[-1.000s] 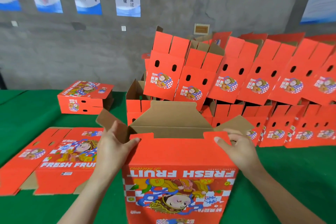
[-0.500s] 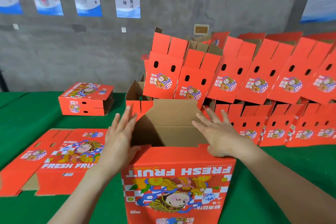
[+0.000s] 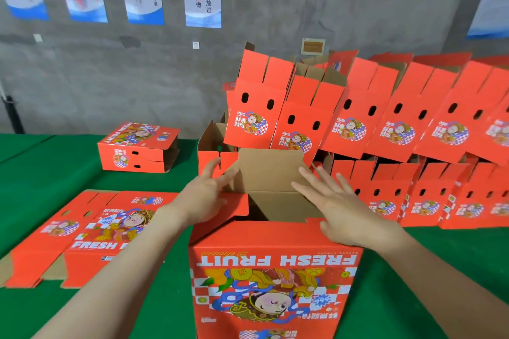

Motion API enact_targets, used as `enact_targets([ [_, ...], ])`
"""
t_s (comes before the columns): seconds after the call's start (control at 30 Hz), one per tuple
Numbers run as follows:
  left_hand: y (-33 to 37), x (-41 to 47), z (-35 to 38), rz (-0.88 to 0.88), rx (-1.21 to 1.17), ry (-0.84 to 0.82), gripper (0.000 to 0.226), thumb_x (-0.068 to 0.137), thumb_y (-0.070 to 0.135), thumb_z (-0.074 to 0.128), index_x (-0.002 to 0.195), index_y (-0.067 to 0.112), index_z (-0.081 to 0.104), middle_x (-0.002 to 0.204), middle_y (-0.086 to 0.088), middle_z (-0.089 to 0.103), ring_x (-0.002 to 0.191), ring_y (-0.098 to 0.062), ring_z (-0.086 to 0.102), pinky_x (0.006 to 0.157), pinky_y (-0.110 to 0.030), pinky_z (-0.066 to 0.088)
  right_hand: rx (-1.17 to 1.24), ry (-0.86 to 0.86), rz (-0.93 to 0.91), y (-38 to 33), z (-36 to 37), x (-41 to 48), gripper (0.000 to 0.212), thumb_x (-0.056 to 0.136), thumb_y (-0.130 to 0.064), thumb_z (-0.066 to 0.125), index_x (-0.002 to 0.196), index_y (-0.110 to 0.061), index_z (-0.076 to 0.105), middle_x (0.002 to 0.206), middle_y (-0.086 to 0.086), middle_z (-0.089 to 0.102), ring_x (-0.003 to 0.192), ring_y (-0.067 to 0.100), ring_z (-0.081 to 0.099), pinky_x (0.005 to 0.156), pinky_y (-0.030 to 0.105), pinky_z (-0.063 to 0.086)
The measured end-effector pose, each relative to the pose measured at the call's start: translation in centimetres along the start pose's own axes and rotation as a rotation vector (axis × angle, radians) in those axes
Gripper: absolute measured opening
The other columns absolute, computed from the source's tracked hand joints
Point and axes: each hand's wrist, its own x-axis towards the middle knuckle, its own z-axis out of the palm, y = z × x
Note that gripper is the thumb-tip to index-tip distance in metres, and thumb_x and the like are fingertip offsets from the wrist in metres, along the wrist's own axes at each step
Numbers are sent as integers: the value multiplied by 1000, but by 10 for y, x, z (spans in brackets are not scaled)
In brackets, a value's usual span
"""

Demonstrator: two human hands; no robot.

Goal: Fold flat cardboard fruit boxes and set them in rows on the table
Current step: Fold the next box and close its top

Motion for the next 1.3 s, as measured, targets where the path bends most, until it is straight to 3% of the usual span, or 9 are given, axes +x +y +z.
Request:
enact_targets([
  [0.07, -1, 7, 1, 26, -15, -38, 80, 87, 14, 60, 151, 30, 15, 157, -3, 17, 132, -27, 41, 108, -31, 32, 84, 163, -138, 2, 5, -7, 103, 80, 5, 53, 148, -47, -2, 154, -16, -29, 145, 8, 0, 117, 30, 6],
  [0.17, -5, 8, 2, 41, -118, -27, 82, 84, 8, 62, 150, 28, 17, 150, -5, 29, 126, -26, 45, 102, -25, 32, 318, 258, -115, 5, 15, -15, 95, 87, -6, 62, 145, -55, 5, 155, -28, 7, 103, -5, 56, 74, 9, 44],
  [0.3, -6, 1, 9, 97, -268, 85, 94, 78, -1, 63, 148, 38, 15, 138, -2, 39, 109, -25, 53, 92, -29, 41, 565, 206, 71, 11, 29, -15, 46, 94, -26, 58, 136, -40, 44, 106, -28, 65, 93, -2, 63, 93, 28, 48],
  [0.43, -8, -4, 14, 133, -386, 167, 83, 77, -5, 63, 140, 34, 27, 116, 8, 51, 93, -11, 54, 84, -26, 43, 678, 366, 124, 9, 32, -11, 21, 94, -8, 54, 101, -23, 65, 90, -8, 72, 48, 0, 54, 52, 13, 42],
  [0.6, -8, -14, 19, 184, -306, 351, 30, 75, -6, 57, 90, 16, 70, 91, 10, 66, 87, -16, 50, 84, -33, 43, 726, 439, 161, 12, 36, -12, 15, 96, -15, 52, 103, -27, 57, 97, -15, 58, 94, -4, 55, 81, 11, 42],
  [0.73, -2, -14, 19, 77, -443, 255, 23, 80, 30, 51, 69, 18, 67, 97, 1, 70, 102, -16, 52, 89, -28, 38, 685, 318, 189, 16, 36, -12, 35, 100, -35, 39, 134, -32, 46, 136, -20, 38, 128, -9, 29, 106, 18, 22],
  [0.87, -2, -7, 21, -51, -470, -9, 36, 73, 43, 77, 88, 20, 55, 97, 1, 61, 91, -16, 56, 72, -18, 44, 780, 28, 303, 23, 36, -4, 52, 98, -49, 38, 147, -35, 29, 156, -14, 21, 144, 6, 16, 116, 33, 14],
  [1.03, 4, 0, 15, -148, -307, -120, 90, 70, 49, 78, 143, 25, 32, 132, -5, 45, 125, -25, 39, 107, -38, 34, 564, -25, 393, 22, 31, 21, 70, 88, -50, 58, 147, -20, 33, 147, -1, 26, 134, 17, 35, 105, 28, 30],
  [1.3, 12, 7, 21, -183, -91, -197, 93, 69, 55, 74, 146, 31, 27, 136, -7, 34, 128, -31, 28, 107, -44, 33, 414, -77, 469, 9, 29, 26, 70, 83, -54, 61, 140, -26, 32, 136, 5, 35, 122, 27, 43, 99, 42, 42],
])
